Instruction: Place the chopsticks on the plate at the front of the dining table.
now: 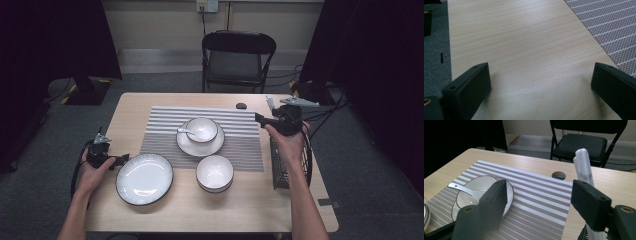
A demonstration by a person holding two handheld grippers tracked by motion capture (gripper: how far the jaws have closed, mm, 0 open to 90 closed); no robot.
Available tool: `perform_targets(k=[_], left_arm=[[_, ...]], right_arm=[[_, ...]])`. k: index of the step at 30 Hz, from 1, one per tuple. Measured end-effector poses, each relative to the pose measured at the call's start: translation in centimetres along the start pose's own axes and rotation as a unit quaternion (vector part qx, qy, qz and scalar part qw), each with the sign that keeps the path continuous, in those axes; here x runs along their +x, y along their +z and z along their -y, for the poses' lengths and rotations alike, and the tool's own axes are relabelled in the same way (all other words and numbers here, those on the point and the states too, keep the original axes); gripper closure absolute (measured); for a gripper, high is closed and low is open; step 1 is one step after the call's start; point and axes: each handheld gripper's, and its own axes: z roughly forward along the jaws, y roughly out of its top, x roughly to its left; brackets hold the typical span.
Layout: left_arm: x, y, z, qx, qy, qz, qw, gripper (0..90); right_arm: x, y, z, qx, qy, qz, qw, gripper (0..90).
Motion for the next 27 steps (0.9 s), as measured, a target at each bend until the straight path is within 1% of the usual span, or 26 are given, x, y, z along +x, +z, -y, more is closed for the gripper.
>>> perform_targets(k=[2,7,9,11,14,15,17,19,24,25,27], left_arm=[[0.0,0.0,0.0,0.000,0.001,0.000,1.0000,2.1],[0.0,0.0,0.0,0.000,0.000,0.000,1.0000,2.0],[0.0,0.0,0.0,0.000,0.000,0.001,1.0000,2.0],[0.0,0.0,0.0,0.000,0.000,0.000,1.0000,2.0],[0.0,0.0,0.0,0.000,0.000,0.000,1.0000,2.0],[0.0,0.0,0.0,0.000,0.000,0.000,1.0000,2.0],[0.0,0.0,0.0,0.000,0.000,0.000,1.0000,2.0],[0.0,0.0,0.0,0.000,0.000,0.000,1.0000,2.0],[0.0,0.0,0.0,0.000,0.000,0.000,1.0000,2.0],[0.0,0.0,0.0,0.000,0.000,0.000,1.0000,2.0],[0.0,0.0,0.0,0.000,0.000,0.001,1.0000,1.9]], right_arm=[[-0.2,0.1,0.1,0.007,-0.001,0.006,1.0000,26.0],[-0.8,0.1,0.3,0.011,-0.003,0.010,0.9999,26.2],[-1.2,0.2,0.5,0.014,-0.001,0.014,0.9998,26.6],[-1.6,0.3,0.7,0.016,0.000,0.016,0.9997,30.7],[-2.0,0.6,1.0,0.020,0.005,0.025,0.9995,32.1],[-2.2,0.6,0.9,0.018,0.008,0.028,0.9994,33.2],[-2.3,0.6,0.9,0.015,0.011,0.027,0.9994,33.7],[-2.4,0.8,0.8,0.020,0.007,0.033,0.9992,35.1],[-2.9,1.2,0.7,0.023,0.014,0.034,0.9990,37.4],[-3.0,1.5,0.8,0.028,0.015,0.030,0.9990,37.6],[-3.0,1.7,0.8,0.031,0.014,0.034,0.9989,38.3]])
